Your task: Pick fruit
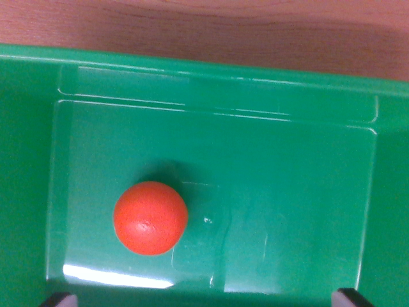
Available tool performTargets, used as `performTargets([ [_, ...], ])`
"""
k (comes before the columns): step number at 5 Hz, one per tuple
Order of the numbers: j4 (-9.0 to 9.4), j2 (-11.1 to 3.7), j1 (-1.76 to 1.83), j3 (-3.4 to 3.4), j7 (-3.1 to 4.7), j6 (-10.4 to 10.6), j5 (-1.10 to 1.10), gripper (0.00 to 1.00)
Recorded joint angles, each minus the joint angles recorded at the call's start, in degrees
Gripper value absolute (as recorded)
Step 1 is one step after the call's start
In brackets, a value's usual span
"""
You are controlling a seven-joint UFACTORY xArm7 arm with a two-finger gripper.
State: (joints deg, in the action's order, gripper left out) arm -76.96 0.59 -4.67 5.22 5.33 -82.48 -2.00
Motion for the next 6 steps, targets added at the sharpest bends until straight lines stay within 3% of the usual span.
performTargets([
  [1,1.5,-0.77,0.15,0.06,0.68,2.29,0.04,0.0],
  [2,1.5,-0.77,0.15,0.06,0.68,2.29,0.04,0.0],
  [3,3.11,-1.59,0.31,0.12,1.42,4.77,0.08,0.0],
  [4,3.11,-1.59,0.31,0.12,1.42,4.77,0.08,0.0],
  [5,4.79,-2.45,0.49,0.19,2.19,7.34,0.12,0.0],
  [6,4.79,-2.45,0.49,0.19,2.19,7.34,0.12,0.0],
])
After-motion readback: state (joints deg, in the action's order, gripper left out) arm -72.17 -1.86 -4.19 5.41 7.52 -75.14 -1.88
